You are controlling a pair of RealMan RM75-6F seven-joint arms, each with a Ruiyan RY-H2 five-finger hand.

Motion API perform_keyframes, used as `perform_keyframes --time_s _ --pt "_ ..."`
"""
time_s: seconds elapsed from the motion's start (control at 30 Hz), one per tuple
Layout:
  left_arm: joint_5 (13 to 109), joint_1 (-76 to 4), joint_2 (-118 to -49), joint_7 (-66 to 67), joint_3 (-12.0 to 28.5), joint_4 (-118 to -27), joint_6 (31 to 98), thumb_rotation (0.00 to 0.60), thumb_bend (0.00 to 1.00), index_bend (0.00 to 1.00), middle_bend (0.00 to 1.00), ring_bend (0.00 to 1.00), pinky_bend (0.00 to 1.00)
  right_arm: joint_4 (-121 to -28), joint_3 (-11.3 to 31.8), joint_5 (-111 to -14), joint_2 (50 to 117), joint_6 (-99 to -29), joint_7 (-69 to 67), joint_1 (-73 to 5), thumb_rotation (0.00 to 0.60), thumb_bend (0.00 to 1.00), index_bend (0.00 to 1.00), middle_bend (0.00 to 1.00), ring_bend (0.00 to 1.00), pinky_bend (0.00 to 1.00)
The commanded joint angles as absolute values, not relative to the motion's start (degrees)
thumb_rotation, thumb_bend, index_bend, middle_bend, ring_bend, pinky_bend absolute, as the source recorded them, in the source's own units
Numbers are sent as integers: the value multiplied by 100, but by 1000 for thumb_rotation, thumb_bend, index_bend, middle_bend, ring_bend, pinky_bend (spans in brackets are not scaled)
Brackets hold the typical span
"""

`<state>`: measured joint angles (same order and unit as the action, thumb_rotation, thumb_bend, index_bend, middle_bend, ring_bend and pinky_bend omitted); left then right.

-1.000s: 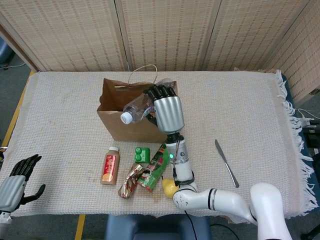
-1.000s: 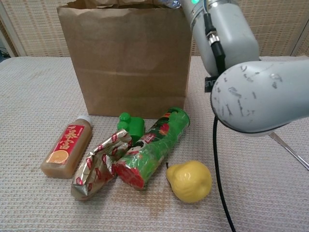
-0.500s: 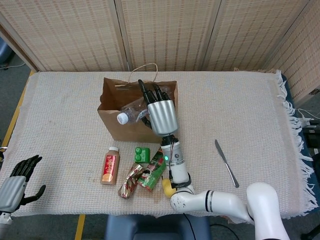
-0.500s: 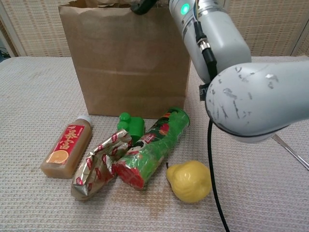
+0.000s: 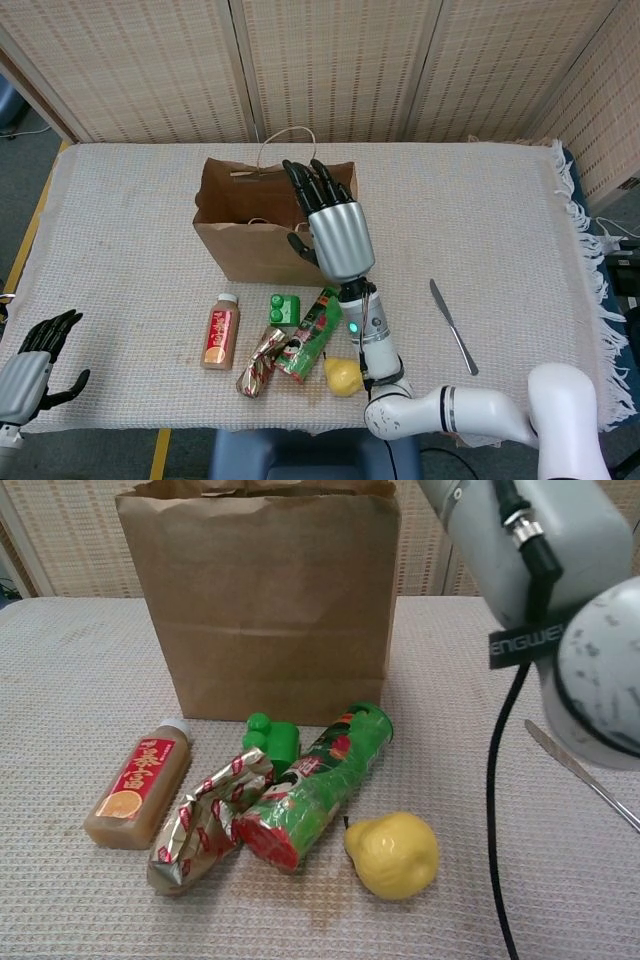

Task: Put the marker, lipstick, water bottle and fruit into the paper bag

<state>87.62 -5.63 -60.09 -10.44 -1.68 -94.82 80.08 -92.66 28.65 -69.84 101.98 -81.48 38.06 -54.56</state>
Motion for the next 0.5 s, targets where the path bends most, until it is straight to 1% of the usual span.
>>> perform_keyframes --time_s 0.03,0.13,0.2,0.23,0.33,0.4,0.5 --pt "8764 -564 -6013 -1033 -169 -9480 8006 600 371 0 0 0 44 -10546 2219 -7440 9051 -8082 3422 -4727 600 76 62 145 109 342" --pt "8764 -568 -6021 -993 -170 -9483 7998 600 371 0 0 0 44 -11285 1913 -7532 8238 -7874 3025 -4331 600 76 72 145 111 340" --pt "8760 -568 -6029 -955 -171 -9494 7995 600 371 0 0 0 44 -11771 1623 -7625 7587 -7658 2660 -4042 600 76 81 145 112 340" --pt "8757 -568 -6032 -938 -172 -9505 7991 600 371 0 0 0 44 -11981 1445 -7687 7241 -7542 2499 -3892 600 76 88 145 112 340" --pt "8726 -570 -6023 -933 -170 -9544 7968 600 371 0 0 0 44 -12291 908 -8015 6486 -7121 2125 -3628 600 76 115 145 112 340" --pt "8700 -571 -6012 -949 -168 -9573 7950 600 371 0 0 0 44 -12330 577 -8296 6186 -6866 1913 -3523 600 76 131 145 112 340" --pt "8682 -573 -6003 -923 -167 -9598 7935 600 370 0 0 0 44 -12233 87 -8746 5917 -6450 1640 -3430 600 69 137 145 112 340"
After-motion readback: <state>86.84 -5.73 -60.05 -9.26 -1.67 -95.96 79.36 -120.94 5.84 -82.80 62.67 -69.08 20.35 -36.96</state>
